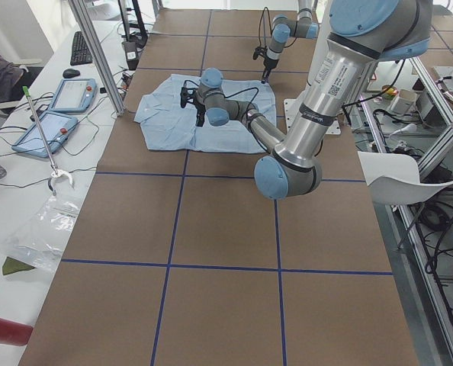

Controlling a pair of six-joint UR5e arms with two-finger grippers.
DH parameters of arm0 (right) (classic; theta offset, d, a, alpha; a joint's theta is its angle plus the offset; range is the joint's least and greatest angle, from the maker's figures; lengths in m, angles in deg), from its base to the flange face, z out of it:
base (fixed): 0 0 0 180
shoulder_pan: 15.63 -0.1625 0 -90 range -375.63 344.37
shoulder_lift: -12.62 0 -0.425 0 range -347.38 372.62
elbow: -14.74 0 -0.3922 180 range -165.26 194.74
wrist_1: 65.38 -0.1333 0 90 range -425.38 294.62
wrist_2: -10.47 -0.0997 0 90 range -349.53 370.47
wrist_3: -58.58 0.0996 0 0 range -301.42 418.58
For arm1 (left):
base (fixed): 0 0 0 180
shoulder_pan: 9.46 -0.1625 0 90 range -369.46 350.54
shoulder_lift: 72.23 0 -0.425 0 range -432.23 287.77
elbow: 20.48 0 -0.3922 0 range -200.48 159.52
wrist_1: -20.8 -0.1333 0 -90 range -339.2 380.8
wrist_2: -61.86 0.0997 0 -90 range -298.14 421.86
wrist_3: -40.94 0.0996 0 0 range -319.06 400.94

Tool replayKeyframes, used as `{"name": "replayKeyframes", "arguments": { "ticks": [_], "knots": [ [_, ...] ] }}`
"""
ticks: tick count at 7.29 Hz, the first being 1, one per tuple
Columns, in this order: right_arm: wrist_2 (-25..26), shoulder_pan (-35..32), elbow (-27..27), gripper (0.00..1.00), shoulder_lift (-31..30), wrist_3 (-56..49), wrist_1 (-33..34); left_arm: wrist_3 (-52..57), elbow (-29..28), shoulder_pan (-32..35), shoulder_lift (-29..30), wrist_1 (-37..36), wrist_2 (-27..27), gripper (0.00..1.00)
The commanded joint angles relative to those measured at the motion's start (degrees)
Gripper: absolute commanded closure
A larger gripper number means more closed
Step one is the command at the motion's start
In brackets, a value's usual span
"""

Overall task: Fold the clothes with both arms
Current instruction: 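Move both grippers to the shirt hem corners nearest the robot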

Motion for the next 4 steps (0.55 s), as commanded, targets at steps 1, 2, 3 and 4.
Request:
{"name": "replayKeyframes", "arguments": {
  "ticks": [1,2,3,4],
  "knots": [
    [-0.09,-0.34,0.55,1.0,0.0,0.01,0.0,-7.33,6.13,-1.68,-5.07,-0.34,0.07,0.1],
    [-0.09,-0.78,1.07,1.0,-0.61,0.01,0.0,-10.67,12.44,-5.26,-9.55,-2.17,0.68,0.1],
    [-0.09,-1.04,1.6,1.0,-1.23,0.01,0.09,-12.62,21.47,-8.95,-15.86,-8.28,3.12,0.11],
    [-0.17,-1.4,1.69,1.0,-1.76,0.01,0.09,-15.25,27.56,-14.04,-20.01,-13.48,8.01,0.11]
  ]
}}
